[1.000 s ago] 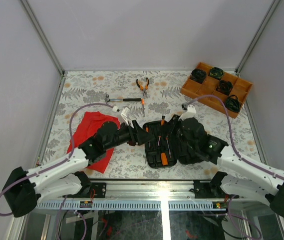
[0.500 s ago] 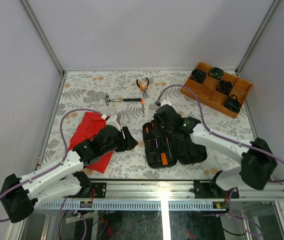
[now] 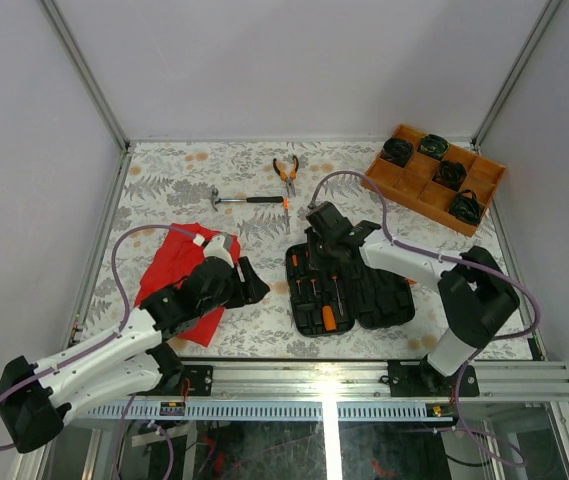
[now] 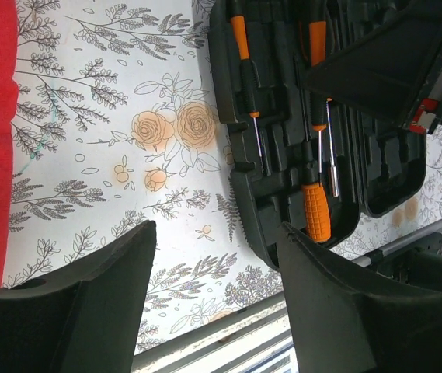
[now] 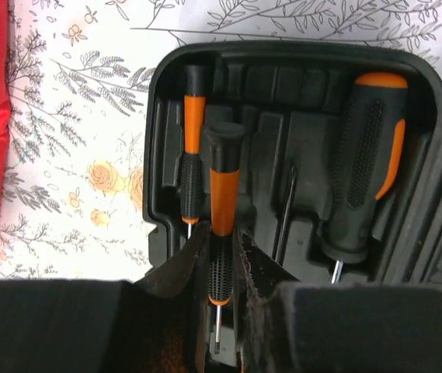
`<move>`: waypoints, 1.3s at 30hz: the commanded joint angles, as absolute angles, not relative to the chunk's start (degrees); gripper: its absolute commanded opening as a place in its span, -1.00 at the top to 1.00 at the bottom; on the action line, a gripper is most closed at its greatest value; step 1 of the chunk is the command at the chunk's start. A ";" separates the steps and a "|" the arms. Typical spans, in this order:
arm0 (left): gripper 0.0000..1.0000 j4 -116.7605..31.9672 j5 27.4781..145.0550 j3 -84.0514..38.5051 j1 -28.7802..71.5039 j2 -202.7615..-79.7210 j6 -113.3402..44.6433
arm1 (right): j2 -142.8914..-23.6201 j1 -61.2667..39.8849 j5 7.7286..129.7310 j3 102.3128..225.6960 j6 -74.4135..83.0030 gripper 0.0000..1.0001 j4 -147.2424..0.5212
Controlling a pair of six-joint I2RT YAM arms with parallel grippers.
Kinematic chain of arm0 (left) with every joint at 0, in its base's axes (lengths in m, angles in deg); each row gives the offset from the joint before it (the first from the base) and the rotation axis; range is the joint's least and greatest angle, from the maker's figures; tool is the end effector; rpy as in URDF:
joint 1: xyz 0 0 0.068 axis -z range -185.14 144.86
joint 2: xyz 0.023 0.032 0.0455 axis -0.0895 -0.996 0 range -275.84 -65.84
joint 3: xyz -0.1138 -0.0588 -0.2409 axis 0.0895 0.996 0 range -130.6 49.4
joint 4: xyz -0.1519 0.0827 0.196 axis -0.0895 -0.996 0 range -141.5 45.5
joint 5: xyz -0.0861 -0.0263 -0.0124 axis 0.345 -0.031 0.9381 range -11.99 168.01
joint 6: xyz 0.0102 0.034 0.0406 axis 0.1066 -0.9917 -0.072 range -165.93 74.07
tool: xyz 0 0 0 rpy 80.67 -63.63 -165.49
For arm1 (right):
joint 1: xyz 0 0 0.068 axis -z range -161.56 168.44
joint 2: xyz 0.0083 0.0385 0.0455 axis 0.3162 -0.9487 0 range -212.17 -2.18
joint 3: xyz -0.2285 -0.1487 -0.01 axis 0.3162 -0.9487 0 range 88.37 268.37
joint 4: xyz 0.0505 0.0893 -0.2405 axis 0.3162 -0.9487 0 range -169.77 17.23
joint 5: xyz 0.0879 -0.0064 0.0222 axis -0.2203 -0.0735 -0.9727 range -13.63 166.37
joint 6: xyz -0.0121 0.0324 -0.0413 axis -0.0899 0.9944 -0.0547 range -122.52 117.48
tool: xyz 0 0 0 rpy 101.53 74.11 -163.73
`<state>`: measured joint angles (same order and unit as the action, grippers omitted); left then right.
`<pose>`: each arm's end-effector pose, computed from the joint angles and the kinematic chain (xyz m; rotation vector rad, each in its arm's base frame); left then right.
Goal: Sort the tools into containers
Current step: Place the screwdriver in the storage box.
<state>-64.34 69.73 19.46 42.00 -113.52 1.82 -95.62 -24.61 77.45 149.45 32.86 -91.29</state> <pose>0.1265 -0.1287 0.2246 -0.0951 2.3224 -0.7285 0.2520 0.2344 0.2116 -0.1617 2.5407 0.5533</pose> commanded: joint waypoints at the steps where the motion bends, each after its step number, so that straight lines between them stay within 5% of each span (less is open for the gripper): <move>1: -0.26 -63.34 67.70 18.91 41.68 -114.36 2.77 | -98.95 -23.91 75.94 153.19 32.63 0.90 -89.53; 28: -0.29 -67.18 62.56 15.93 41.62 -113.68 3.63 | -104.64 -22.89 81.47 156.34 31.70 0.36 -90.66; 39: -0.29 -65.95 63.33 15.91 41.63 -116.17 4.06 | -100.29 -22.95 80.50 155.48 30.32 0.37 -92.00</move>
